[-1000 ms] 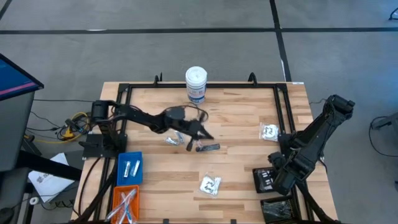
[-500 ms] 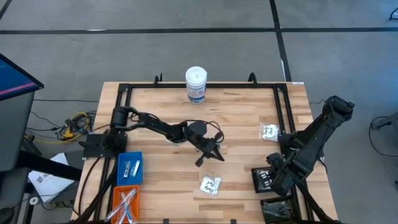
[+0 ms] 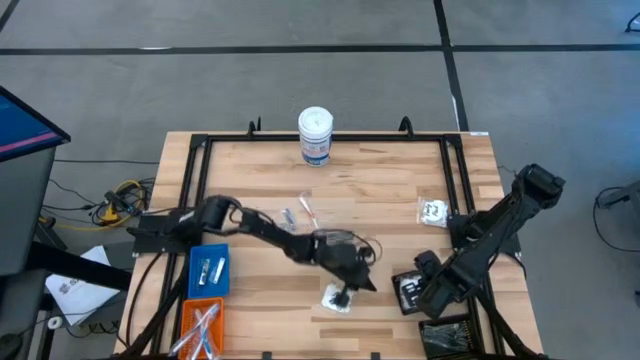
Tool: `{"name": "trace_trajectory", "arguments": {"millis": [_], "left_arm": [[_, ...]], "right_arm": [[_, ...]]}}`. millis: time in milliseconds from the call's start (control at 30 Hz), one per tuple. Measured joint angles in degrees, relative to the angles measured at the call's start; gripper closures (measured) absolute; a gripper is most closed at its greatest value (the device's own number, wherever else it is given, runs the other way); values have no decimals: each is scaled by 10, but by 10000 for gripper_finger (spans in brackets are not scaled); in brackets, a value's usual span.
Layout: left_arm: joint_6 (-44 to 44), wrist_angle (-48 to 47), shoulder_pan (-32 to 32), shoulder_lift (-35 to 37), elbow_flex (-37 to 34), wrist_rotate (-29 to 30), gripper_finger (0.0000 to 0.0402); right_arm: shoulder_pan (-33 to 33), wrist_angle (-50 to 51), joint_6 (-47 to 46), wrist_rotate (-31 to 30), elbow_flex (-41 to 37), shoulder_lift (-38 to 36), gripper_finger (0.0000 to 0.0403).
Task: Pick & Place Travel size toiletries
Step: Put the white cotton swab pack into the top black bin
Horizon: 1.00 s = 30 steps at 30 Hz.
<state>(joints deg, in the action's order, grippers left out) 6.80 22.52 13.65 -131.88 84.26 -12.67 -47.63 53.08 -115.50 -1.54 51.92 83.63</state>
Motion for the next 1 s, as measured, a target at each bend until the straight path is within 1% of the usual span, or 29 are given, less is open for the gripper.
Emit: {"name": "trace_trajectory", "arguments": {"millis": [67, 133, 267, 333, 433, 467, 667, 867, 1000], "left_arm": [[5, 1, 15, -17, 19, 26, 401], [9, 1, 21, -34, 41, 38, 401], [6, 3, 6, -61, 77, 48, 401], [-3, 4, -6, -76, 91, 37, 401], [-33, -3, -23, -94, 96, -3, 401], [-39, -4, -27, -99, 95, -8, 401], [-41, 0, -37, -103, 95, -8, 401], [-27, 4, -24, -103, 95, -9, 401], [-26, 8, -24, -103, 95, -11, 401]], "right_arm": [[7, -4, 0, 0, 0, -3, 403], [16, -14, 4, -3, 0, -4, 403], [37, -42, 33, -6, 0, -1, 403], [48, -55, 51, -6, 0, 2, 403], [61, -65, 66, -12, 0, 2, 403], [65, -67, 70, -15, 0, 4, 403], [83, -80, 90, -14, 1, 25, 403], [102, -102, 125, 12, 1, 50, 403], [106, -101, 126, 4, 1, 49, 403]]}}
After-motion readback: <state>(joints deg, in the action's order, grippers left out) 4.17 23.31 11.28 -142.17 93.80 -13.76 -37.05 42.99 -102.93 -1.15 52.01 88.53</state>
